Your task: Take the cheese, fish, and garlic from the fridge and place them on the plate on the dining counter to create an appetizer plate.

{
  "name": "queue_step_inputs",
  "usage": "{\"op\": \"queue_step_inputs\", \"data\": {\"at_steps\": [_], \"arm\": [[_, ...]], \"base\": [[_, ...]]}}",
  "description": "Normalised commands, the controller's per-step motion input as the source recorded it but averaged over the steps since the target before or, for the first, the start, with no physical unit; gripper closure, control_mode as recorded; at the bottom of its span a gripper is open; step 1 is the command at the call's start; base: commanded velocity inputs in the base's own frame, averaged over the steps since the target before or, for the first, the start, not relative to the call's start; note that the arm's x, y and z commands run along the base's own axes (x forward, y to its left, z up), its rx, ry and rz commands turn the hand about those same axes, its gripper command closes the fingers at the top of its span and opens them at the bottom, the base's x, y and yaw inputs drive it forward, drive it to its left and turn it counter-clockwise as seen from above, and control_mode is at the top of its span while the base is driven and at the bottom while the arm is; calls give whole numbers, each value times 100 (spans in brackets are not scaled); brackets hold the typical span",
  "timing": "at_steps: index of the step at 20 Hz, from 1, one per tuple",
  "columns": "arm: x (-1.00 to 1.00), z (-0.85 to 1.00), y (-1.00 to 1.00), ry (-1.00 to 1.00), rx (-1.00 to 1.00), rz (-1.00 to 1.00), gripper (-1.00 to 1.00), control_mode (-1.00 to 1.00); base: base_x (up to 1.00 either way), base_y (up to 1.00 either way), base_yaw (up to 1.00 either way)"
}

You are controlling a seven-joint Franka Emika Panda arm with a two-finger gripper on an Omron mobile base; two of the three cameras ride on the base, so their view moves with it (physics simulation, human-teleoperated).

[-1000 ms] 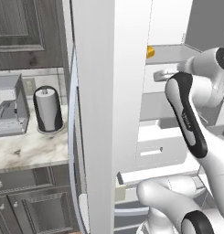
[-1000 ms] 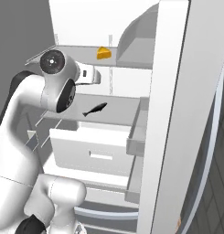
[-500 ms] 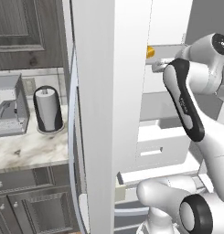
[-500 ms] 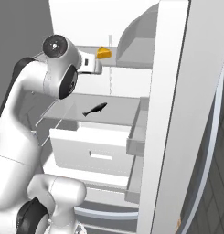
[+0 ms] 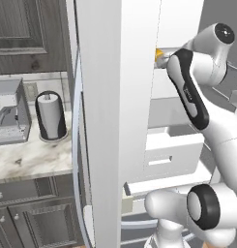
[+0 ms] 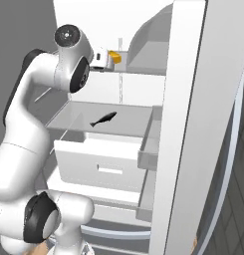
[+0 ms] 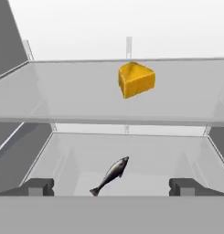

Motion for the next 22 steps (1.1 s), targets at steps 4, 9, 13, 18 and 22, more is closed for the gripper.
{"op": "queue_step_inputs", "data": {"at_steps": [4,9,13,18,22], "arm": [[38,0,4,0,-3,0,-100,-100],[46,-5,0,0,-3,0,-100,-100],[47,-9,0,0,-3,-3,-100,-100],[42,-1,0,0,0,-9,-100,-100],[25,-1,0,0,0,-16,-100,-100]], "base": [[0,0,0],[0,0,0],[0,0,0],[0,0,0],[0,0,0]]}}
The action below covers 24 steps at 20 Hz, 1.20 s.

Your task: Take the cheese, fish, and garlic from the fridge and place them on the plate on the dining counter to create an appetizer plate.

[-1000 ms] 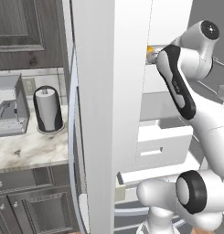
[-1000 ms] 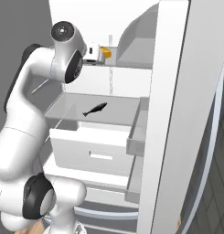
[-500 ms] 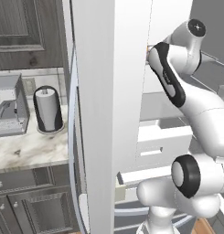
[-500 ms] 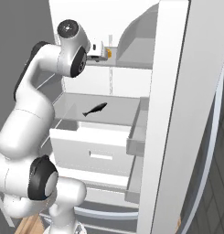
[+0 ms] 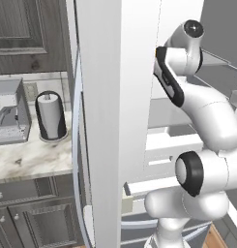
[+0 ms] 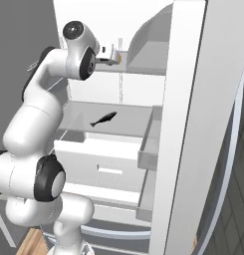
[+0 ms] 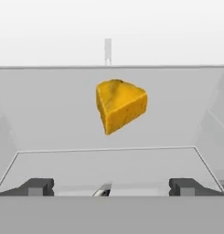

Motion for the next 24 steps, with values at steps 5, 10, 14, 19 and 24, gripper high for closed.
{"op": "queue_step_inputs", "data": {"at_steps": [5,10,14,19,24], "arm": [[24,-6,0,0,0,-19,-100,-100],[22,-8,0,0,0,-15,-100,-100],[31,0,0,0,0,-9,-100,-100],[22,0,-4,1,5,-3,-100,-100],[17,0,-10,3,7,0,-100,-100]], "base": [[0,0,0],[0,0,0],[0,0,0],[0,0,0],[0,0,0]]}}
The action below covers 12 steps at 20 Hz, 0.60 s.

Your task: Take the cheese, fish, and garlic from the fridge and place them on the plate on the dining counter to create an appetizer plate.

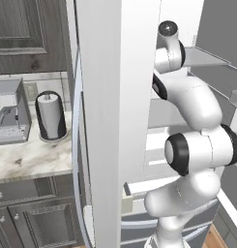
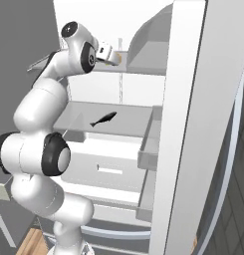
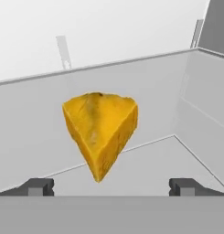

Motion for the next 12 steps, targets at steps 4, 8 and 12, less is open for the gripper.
{"op": "queue_step_inputs", "data": {"at_steps": [4,8,12], "arm": [[26,0,-11,2,6,0,-100,-100],[46,0,-3,3,2,0,-100,-100],[53,0,0,3,0,0,-100,-100]], "base": [[0,0,0],[0,0,0],[0,0,0]]}}
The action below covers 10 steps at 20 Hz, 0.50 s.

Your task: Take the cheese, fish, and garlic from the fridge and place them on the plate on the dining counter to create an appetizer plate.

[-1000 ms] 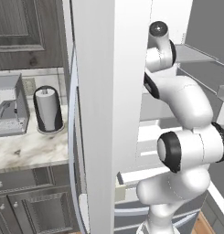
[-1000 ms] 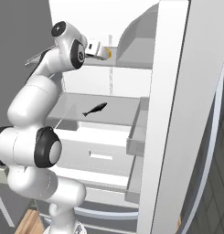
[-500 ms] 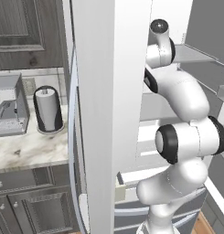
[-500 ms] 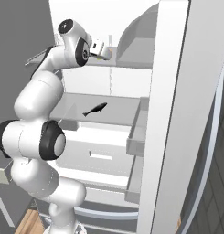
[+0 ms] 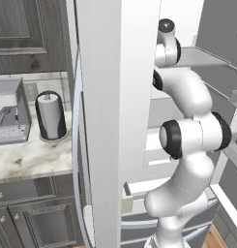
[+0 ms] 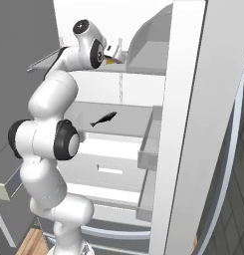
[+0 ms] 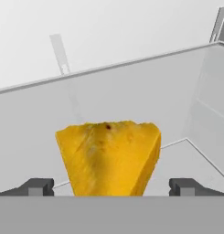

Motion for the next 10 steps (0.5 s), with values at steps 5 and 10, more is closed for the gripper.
{"op": "queue_step_inputs", "data": {"at_steps": [5,10], "arm": [[49,0,0,4,0,0,-100,-100],[29,-5,0,6,0,0,-100,-100]], "base": [[0,0,0],[0,0,0]]}}
